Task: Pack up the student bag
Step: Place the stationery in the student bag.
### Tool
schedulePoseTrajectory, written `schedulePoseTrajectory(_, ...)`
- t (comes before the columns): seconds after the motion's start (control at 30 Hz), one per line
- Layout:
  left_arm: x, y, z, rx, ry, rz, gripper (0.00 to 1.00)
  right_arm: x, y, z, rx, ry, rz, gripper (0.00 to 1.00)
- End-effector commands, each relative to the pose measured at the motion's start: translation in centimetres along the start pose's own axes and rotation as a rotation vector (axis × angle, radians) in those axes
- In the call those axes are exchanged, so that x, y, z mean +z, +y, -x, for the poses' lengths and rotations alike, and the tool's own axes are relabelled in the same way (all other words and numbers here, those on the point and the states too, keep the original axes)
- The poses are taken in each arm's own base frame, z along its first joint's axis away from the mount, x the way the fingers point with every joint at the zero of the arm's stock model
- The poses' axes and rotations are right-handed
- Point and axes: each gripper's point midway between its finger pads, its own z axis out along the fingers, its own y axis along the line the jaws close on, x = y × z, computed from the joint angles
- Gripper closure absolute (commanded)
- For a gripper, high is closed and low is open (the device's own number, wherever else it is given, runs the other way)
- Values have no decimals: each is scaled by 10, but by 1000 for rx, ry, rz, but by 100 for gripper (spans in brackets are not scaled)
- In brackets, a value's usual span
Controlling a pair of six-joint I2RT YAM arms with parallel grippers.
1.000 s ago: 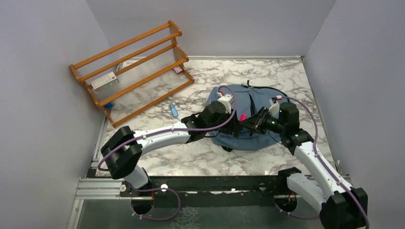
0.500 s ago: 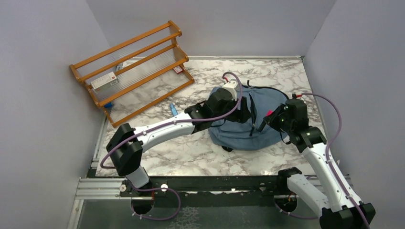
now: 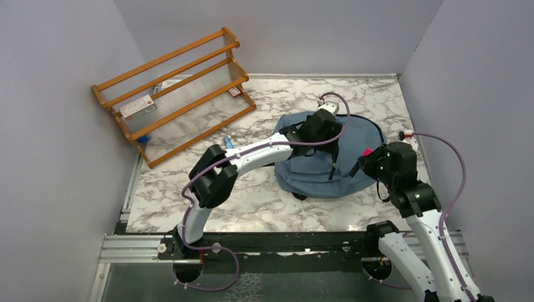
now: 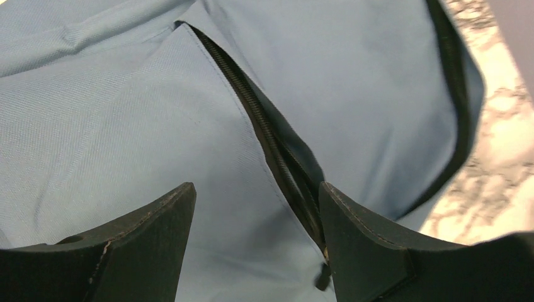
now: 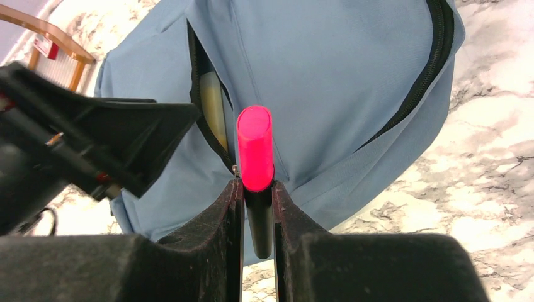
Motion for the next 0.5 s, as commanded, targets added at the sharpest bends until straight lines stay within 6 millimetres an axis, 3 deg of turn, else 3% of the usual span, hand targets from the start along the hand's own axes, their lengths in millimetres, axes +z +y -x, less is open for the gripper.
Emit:
schedulePoseTrajectory(0.0,11,18,6,98,8,116,27,-2,-7,3,6,-25,-27,99)
schedulePoseTrajectory(0.47,27,22,6,233,39,187,27,0,-7,-3,15,-12,-21,99)
